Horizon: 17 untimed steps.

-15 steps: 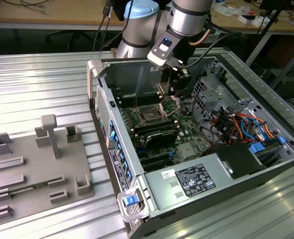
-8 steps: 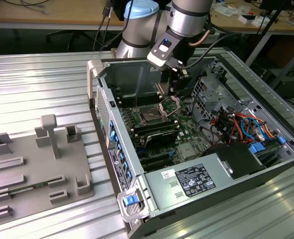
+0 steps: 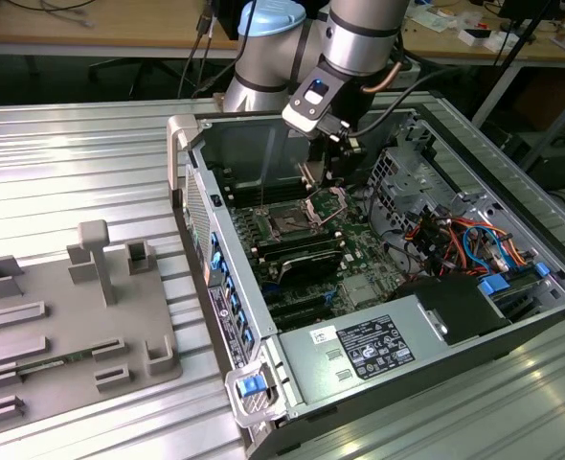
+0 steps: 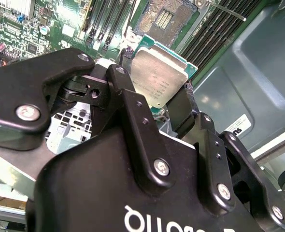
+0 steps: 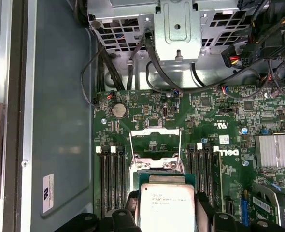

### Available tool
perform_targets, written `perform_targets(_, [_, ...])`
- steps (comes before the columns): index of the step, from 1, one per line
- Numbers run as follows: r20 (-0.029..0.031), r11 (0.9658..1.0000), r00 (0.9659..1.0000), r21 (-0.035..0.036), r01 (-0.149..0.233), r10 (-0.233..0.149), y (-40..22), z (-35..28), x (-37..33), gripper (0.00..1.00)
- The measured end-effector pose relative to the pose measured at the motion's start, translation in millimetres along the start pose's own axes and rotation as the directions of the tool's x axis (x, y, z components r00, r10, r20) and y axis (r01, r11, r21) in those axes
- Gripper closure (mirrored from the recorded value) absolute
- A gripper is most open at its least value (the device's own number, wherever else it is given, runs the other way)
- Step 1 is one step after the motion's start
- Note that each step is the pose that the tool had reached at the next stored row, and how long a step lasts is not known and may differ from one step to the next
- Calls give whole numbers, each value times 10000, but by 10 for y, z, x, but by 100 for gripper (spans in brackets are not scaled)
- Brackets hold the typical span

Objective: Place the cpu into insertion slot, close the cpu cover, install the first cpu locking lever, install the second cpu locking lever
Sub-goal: 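Place the cpu into insertion slot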

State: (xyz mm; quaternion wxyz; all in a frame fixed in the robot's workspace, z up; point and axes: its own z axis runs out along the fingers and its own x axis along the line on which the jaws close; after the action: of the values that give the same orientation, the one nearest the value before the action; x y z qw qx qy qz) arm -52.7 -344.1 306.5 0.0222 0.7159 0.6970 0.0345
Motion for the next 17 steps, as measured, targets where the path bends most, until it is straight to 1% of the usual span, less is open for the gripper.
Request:
perform_targets(9, [-3, 10000, 10000, -1, 0, 0, -1, 18, 0, 45])
perform_targets(13, [-2, 10000, 10000, -1, 0, 0, -3, 44, -1, 45])
perform_targets(17, [-3, 10000, 10000, -1, 0, 0, -3, 86, -1, 45])
